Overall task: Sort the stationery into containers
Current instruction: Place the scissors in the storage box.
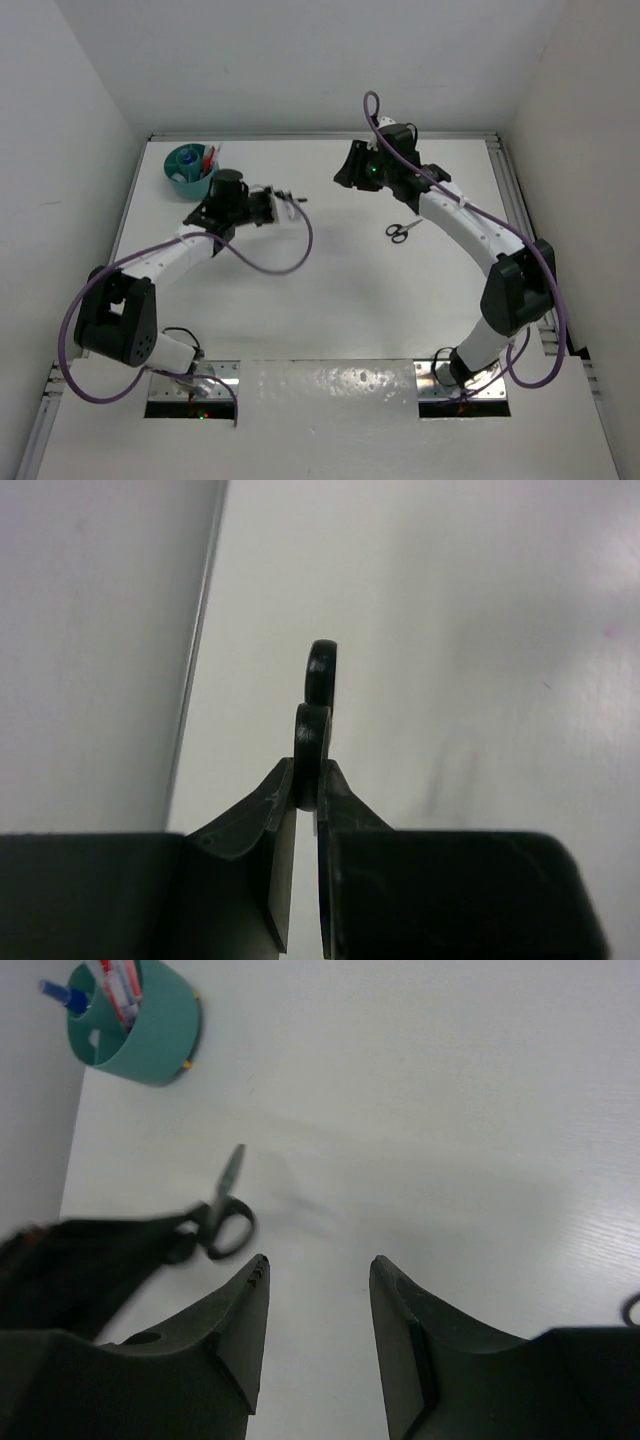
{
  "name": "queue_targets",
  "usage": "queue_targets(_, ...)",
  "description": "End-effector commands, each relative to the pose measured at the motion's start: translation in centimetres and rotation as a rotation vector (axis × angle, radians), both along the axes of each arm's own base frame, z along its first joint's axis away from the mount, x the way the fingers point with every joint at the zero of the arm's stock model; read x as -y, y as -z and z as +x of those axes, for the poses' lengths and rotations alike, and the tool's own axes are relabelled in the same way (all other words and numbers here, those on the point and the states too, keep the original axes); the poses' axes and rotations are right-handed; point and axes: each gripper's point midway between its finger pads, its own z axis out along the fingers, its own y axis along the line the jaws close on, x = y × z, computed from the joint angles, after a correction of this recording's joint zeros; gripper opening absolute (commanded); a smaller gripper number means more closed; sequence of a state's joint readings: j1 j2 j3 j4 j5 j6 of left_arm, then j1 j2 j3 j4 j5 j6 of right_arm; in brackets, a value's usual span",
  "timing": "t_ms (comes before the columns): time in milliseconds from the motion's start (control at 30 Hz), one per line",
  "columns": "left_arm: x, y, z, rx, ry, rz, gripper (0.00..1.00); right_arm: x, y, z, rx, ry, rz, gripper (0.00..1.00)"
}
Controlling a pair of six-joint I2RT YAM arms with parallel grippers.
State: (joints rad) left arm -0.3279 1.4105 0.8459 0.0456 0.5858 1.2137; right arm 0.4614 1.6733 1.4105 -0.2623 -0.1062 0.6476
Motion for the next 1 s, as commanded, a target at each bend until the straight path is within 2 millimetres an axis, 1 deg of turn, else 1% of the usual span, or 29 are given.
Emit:
queue_targets(0,-2.0,-10.1,5.6,-0.108,-0.261,-0.428,0.00,2.7,-2.8,0.8,0.093,0.077,0.014,0.44)
queue_targets(33,-2.5,-11.3,6.0,-0.211,-0.327,-0.552,0.00,3.3,-2.0,0.6,0.083,0.089,0.006,0.44)
queue_targets(67,-4.1,-13.9,7.2,-0.210,-0.370,-0.627,0.00,4.0,-1.8,0.7,0.083,0.106,0.005,0.44)
queue_targets(100,-4.7,-14.7,7.7,-0.236,-0.402,-0.673,0.00,4.4,-2.5,0.9,0.109,0.119,0.020,0.44)
queue_targets(133,-5.2,-15.7,7.9,-0.294,-0.436,-0.750,0.00,4.8,-1.9,0.7,0.101,0.127,0.020,0.44)
queue_targets(167,-6.9,-17.6,8.6,-0.285,-0.473,-0.800,0.00,5.3,-1.7,0.9,0.100,0.138,0.024,0.44)
queue_targets(200,-7.7,-18.2,9.2,-0.301,-0.505,-0.838,0.00,5.4,-1.7,1.0,0.101,0.138,0.029,0.44)
queue_targets(233,-8.6,-19.0,9.5,-0.347,-0.546,-0.911,0.00,5.7,-1.6,1.1,0.099,0.142,0.032,0.44)
queue_targets(267,-11.4,-20.8,10.4,-0.335,-0.605,-0.980,0.00,5.9,-1.5,1.3,0.097,0.144,0.033,0.44)
queue_targets(300,-13.0,-20.7,11.4,-0.355,-0.666,-1.028,0.00,5.9,-1.4,1.4,0.089,0.138,0.039,0.44)
queue_targets(333,-15.9,-21.3,12.0,-0.377,-0.741,-1.116,0.00,6.2,-1.3,1.6,0.091,0.139,0.037,0.44)
queue_targets(367,-17.7,-22.7,12.6,-0.359,-0.771,-1.159,0.00,6.4,-1.3,1.8,0.092,0.139,0.039,0.44)
queue_targets(400,-19.6,-22.1,13.6,-0.355,-0.832,-1.192,0.00,6.4,-1.1,1.9,0.089,0.136,0.036,0.44)
queue_targets(433,-21.5,-22.5,14.1,-0.343,-0.872,-1.232,0.00,6.4,-0.9,2.1,0.087,0.129,0.032,0.44)
queue_targets(467,-24.2,-22.7,14.8,-0.301,-0.914,-1.251,0.00,6.6,-0.8,2.3,0.087,0.132,0.029,0.44)
queue_targets(500,-25.6,-22.4,15.4,-0.267,-0.943,-1.236,0.00,6.7,-0.9,2.6,0.091,0.132,0.028,0.44)
queue_targets(533,-27.8,-22.5,16.1,-0.225,-0.977,-1.231,0.00,6.7,-0.5,2.9,0.080,0.131,0.027,0.44)
queue_targets(600,-30.0,-21.8,16.8,-0.181,-1.011,-1.191,0.00,6.9,-0.3,3.3,0.075,0.133,0.023,0.44)
queue_targets(633,-31.7,-21.3,17.0,-0.163,-1.037,-1.186,0.00,6.9,0.1,3.5,0.068,0.134,0.020,0.44)
queue_targets(667,-32.6,-20.5,17.7,-0.158,-1.047,-1.174,0.00,7.0,0.4,3.6,0.060,0.137,0.016,0.44)
queue_targets(700,-33.2,-20.1,18.0,-0.150,-1.045,-1.150,0.00,7.0,0.2,3.9,0.065,0.136,0.014,0.44)
queue_targets(733,-33.8,-19.6,18.3,-0.148,-1.055,-1.145,0.00,7.0,0.4,3.9,0.060,0.136,0.011,0.44)
queue_targets(767,-35.0,-18.5,18.8,-0.156,-1.066,-1.129,0.00,7.0,0.9,4.0,0.045,0.138,0.006,0.44)
queue_targets(800,-35.4,-18.0,19.0,-0.157,-1.064,-1.117,0.00,7.0,1.0,4.1,0.038,0.141,0.003,0.44)
queue_targets(833,-36.4,-17.6,19.1,-0.154,-1.076,-1.110,0.00,7.0,1.3,4.1,0.029,0.143,0.000,0.44)
queue_targets(867,-37.1,-16.4,19.5,-0.157,-1.091,-1.102,0.00,7.1,1.9,4.2,0.010,0.148,-0.007,0.44)
queue_targets(933,-38.1,-15.6,19.7,-0.140,-1.092,-1.078,0.00,7.0,2.1,4.3,-0.003,0.153,-0.008,0.44)
queue_targets(967,-38.4,-14.7,20.0,-0.146,-1.094,-1.067,0.00,7.1,2.5,4.3,-0.018,0.158,-0.015,0.43)
